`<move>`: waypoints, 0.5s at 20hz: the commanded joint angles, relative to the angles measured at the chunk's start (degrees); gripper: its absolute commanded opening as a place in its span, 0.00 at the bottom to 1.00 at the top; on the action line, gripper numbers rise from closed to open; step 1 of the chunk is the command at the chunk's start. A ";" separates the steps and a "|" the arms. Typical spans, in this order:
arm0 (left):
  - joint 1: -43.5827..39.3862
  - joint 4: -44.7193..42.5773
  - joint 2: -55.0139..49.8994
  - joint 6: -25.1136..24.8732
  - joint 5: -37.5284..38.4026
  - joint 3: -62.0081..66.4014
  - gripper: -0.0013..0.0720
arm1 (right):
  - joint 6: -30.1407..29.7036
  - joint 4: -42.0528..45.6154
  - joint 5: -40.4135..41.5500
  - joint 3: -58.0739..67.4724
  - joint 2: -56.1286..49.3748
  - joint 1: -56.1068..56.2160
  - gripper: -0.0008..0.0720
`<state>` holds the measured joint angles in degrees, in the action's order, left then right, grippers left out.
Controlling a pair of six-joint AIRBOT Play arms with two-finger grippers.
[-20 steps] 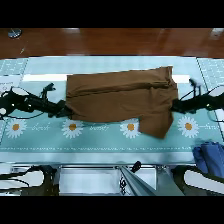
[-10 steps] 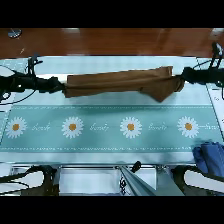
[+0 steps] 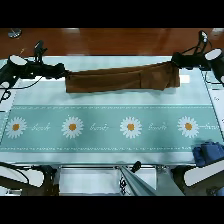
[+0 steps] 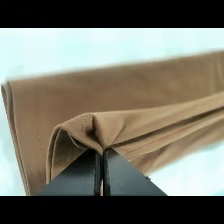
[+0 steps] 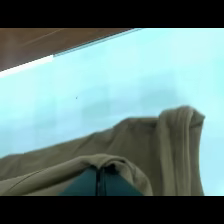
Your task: Fold the shirts.
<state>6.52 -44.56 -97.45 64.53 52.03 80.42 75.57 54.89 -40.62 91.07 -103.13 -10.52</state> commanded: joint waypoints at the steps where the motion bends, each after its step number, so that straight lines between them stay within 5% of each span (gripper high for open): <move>1: -0.13 0.02 -6.25 0.48 -0.59 5.60 0.04 | 3.61 2.82 2.51 3.74 -5.14 1.05 0.05; 5: -0.76 0.04 -10.32 0.68 1.62 6.19 0.05 | 3.50 3.78 1.31 3.74 -6.93 1.36 0.09; 7: -0.50 0.00 -10.56 0.63 3.52 6.19 0.22 | 3.19 4.94 0.87 3.74 -6.34 0.96 0.43; 8: 0.09 0.00 -10.16 0.63 4.76 6.40 0.35 | 2.73 7.45 -0.63 3.74 -5.40 0.44 0.47; 10: 2.25 0.00 -9.29 0.66 9.53 7.93 0.39 | 2.86 19.28 -5.51 3.74 -2.64 -0.50 0.47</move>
<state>7.07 -44.58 -106.87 65.17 56.29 86.98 78.52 63.07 -41.39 94.65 -107.74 -10.15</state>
